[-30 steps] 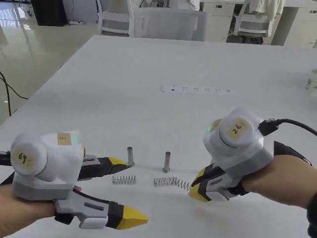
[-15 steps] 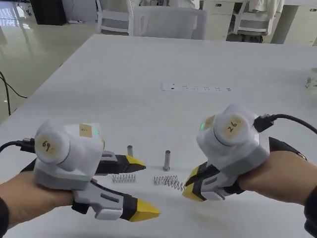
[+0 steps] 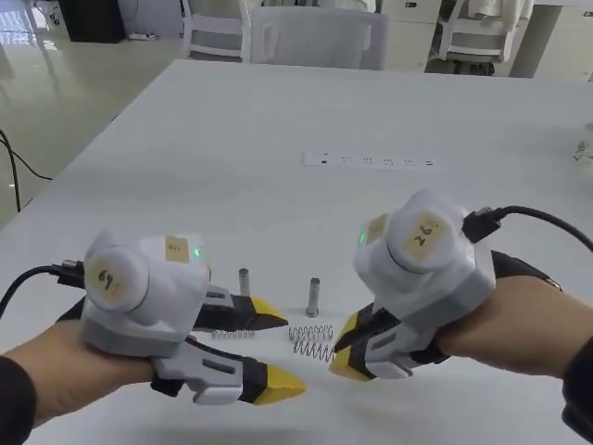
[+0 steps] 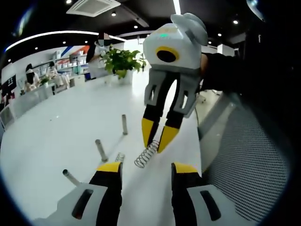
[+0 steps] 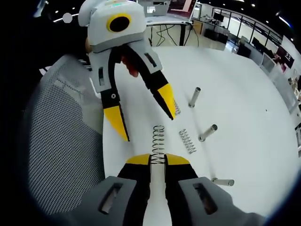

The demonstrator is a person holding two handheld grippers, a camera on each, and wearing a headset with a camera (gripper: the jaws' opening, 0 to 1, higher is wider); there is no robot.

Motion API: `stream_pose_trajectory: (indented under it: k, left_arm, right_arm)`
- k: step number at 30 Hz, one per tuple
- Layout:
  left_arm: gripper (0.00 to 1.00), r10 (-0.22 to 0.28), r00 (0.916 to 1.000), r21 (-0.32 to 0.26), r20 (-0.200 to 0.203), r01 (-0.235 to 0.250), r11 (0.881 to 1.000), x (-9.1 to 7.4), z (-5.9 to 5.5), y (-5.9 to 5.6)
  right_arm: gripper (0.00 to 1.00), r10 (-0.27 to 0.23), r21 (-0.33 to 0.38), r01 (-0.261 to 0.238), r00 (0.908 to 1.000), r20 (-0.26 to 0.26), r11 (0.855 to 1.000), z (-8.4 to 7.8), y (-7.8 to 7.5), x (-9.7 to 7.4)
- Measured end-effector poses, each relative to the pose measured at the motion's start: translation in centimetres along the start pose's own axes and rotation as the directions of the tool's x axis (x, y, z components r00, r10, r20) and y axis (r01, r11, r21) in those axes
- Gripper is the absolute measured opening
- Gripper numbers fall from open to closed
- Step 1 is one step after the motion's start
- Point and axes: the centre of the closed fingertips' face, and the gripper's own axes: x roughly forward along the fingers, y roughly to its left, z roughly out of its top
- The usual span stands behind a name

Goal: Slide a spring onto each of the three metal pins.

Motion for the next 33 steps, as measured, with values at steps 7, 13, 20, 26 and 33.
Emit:
stream_pose_trajectory:
  k: [7,13,20,26,33]
  left_arm:
    - [0.25,-0.014,0.9998,0.055,-0.01,0.015,0.998,0.3,-0.3,-0.5]
    - [0.2,-0.031,0.9991,0.099,-0.027,0.034,0.995,0.5,-0.6,-1.0]
    - [0.12,-0.059,0.9973,0.148,-0.043,0.065,0.987,0.8,-0.8,-1.7]
    - [0.06,-0.064,0.9957,0.196,-0.068,0.076,0.978,0.9,-1.2,-2.0]
    - [0.03,-0.058,0.994,0.225,-0.093,0.078,0.971,0.9,-1.6,-1.9]
  right_arm:
    - [0.08,0.03,-0.03,-0.03,0.9996,-0.001,0.999,0.2,0.7,0.1]
    - [0.08,0.054,-0.043,-0.054,0.9985,-0.013,0.998,0.0,1.3,0.1]
    - [0.08,0.081,-0.048,-0.082,0.9964,-0.027,0.995,-0.1,1.9,0.3]
    - [0.08,0.1,-0.037,-0.102,0.9943,-0.038,0.994,-0.2,2.3,0.3]
    - [0.08,0.104,-0.029,-0.104,0.9942,-0.028,0.994,0.2,2.5,0.0]
